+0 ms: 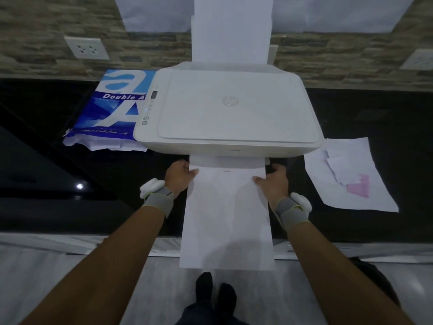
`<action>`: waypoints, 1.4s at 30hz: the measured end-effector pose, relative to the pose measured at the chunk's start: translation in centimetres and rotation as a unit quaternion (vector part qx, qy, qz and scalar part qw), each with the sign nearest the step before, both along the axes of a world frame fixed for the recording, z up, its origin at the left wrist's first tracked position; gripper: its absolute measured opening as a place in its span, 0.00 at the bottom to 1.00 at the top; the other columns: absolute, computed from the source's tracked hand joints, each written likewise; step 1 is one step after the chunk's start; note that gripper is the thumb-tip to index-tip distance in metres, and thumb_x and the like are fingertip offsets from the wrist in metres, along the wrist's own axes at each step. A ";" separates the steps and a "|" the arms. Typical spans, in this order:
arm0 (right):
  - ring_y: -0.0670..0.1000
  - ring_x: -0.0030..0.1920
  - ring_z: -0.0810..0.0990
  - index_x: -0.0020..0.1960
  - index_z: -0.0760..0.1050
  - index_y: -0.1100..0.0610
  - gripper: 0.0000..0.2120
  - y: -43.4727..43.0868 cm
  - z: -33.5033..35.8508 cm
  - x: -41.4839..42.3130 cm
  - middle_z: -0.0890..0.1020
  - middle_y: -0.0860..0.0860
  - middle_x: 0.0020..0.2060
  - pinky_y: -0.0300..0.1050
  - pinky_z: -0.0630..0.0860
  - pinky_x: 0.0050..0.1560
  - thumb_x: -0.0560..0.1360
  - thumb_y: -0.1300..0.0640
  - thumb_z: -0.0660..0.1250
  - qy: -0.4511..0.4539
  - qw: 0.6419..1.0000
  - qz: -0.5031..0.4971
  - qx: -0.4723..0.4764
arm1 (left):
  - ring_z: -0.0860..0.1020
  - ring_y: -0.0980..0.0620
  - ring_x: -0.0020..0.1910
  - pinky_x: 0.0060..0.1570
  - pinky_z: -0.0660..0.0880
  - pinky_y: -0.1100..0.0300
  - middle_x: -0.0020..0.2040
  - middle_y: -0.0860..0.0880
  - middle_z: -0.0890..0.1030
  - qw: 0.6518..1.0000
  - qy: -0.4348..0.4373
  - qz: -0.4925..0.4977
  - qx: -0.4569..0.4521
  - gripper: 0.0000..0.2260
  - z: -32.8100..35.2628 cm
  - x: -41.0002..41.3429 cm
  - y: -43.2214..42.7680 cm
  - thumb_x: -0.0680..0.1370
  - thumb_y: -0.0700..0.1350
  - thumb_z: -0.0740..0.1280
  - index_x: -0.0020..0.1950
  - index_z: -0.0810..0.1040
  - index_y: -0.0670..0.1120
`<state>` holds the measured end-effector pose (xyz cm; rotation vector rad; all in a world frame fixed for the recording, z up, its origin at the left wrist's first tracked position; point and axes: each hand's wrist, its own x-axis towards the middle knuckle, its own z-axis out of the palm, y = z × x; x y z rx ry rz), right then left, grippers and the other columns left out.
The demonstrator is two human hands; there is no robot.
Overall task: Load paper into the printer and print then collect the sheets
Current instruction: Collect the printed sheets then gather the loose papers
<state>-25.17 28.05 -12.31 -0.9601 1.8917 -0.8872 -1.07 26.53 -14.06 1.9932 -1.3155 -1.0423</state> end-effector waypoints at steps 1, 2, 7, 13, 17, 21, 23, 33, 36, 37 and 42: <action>0.54 0.50 0.77 0.66 0.65 0.61 0.29 0.1 0.0 -0.1 0.80 0.60 0.54 0.43 0.72 0.51 0.69 0.65 0.73 -0.004 1.000 0.006 0.001 | 0.70 0.48 0.41 0.44 0.67 0.57 0.33 0.49 0.71 1.000 0.001 -0.011 0.001 0.17 0.1 0.2 0.1 0.76 0.41 0.70 0.32 0.66 0.49; 0.53 0.48 0.78 0.63 0.69 0.62 0.26 0.3 0.0 -0.2 0.81 0.60 0.53 0.43 0.73 0.51 0.68 0.66 0.73 -0.001 1.000 0.017 0.006 | 0.72 0.48 0.42 0.46 0.69 0.56 0.36 0.47 0.73 1.000 0.000 -0.026 -0.001 0.16 0.2 0.4 0.2 0.76 0.41 0.70 0.32 0.67 0.49; 0.58 0.47 0.80 0.41 0.76 0.65 0.08 0.6 0.3 -1.0 0.82 0.60 0.45 0.49 0.77 0.50 0.67 0.65 0.74 0.062 0.992 0.087 0.063 | 0.74 0.48 0.40 0.45 0.72 0.53 0.38 0.46 0.75 0.995 -0.010 -0.095 -0.027 0.15 0.2 1.4 1.2 0.74 0.39 0.72 0.34 0.68 0.49; 0.61 0.56 0.80 0.57 0.77 0.66 0.20 1.3 1.5 -1.2 0.82 0.62 0.55 0.47 0.74 0.55 0.66 0.67 0.75 0.098 0.989 0.100 0.051 | 0.79 0.52 0.51 0.49 0.73 0.71 0.51 0.50 0.80 0.985 0.001 -0.103 -0.137 0.12 -1.0 1.3 3.5 0.76 0.37 0.68 0.59 0.75 0.40; 0.60 0.56 0.80 0.58 0.77 0.65 0.20 1.6 3.3 -1.2 0.82 0.62 0.55 0.43 0.73 0.53 0.66 0.67 0.74 0.097 0.988 0.120 -0.005 | 0.79 0.58 0.43 0.43 0.72 0.73 0.44 0.51 0.81 0.976 -0.018 -0.037 -0.215 0.08 0.0 0.7 3.9 0.77 0.40 0.67 0.56 0.74 0.42; 0.58 0.53 0.81 0.54 0.79 0.64 0.15 1.7 5.9 -0.9 0.83 0.59 0.52 0.42 0.73 0.50 0.68 0.65 0.73 0.108 0.984 0.119 -0.079 | 0.77 0.76 0.39 0.38 0.68 0.85 0.42 0.65 0.76 0.951 0.009 0.051 -0.304 0.14 3.0 -0.8 3.9 0.77 0.41 0.67 0.60 0.69 0.51; 0.55 0.49 0.80 0.53 0.78 0.62 0.13 1.7 7.4 -0.7 0.83 0.57 0.50 0.42 0.73 0.48 0.69 0.64 0.72 0.119 0.979 0.124 -0.114 | 0.78 0.71 0.36 0.37 0.68 0.85 0.42 0.62 0.77 0.928 0.016 0.097 -0.360 0.17 4.5 -1.6 3.8 0.77 0.41 0.67 0.63 0.67 0.51; 0.41 0.30 0.71 0.42 0.72 0.54 0.08 -3.2 12.8 -0.8 0.71 0.42 0.29 0.23 0.66 0.32 0.69 0.60 0.71 0.141 0.954 0.046 -0.261 | 0.80 0.45 0.52 0.57 0.68 0.69 0.51 0.38 0.83 0.857 -0.178 0.035 -0.482 0.09 12.2 -3.0 -1.2 0.79 0.36 0.63 0.55 0.81 0.35; 0.42 0.33 0.73 0.53 0.71 0.56 0.14 -6.2 12.7 -0.3 0.71 0.43 0.30 0.23 0.68 0.34 0.70 0.61 0.70 0.085 0.955 0.018 -0.283 | 0.79 0.46 0.56 0.58 0.67 0.70 0.55 0.40 0.82 0.870 -0.191 0.037 -0.453 0.11 13.8 -3.0 -3.9 0.81 0.37 0.60 0.57 0.81 0.38; 0.42 0.33 0.72 0.57 0.69 0.55 0.17 -7.1 12.7 -0.2 0.71 0.45 0.30 0.21 0.68 0.34 0.71 0.62 0.69 0.071 0.953 0.017 -0.295 | 0.78 0.46 0.58 0.60 0.67 0.68 0.57 0.40 0.81 0.881 -0.183 0.034 -0.435 0.12 14.0 -2.9 -4.9 0.81 0.37 0.59 0.59 0.80 0.38; 0.38 0.27 0.72 0.59 0.70 0.52 0.17 -11.5 12.0 0.5 0.69 0.53 0.32 0.21 0.68 0.32 0.73 0.66 0.65 0.106 0.941 0.053 -0.317 | 0.73 0.46 0.66 0.64 0.61 0.70 0.65 0.40 0.75 0.920 -0.168 -0.007 -0.353 0.14 13.5 -2.0 -9.3 0.81 0.35 0.57 0.65 0.75 0.37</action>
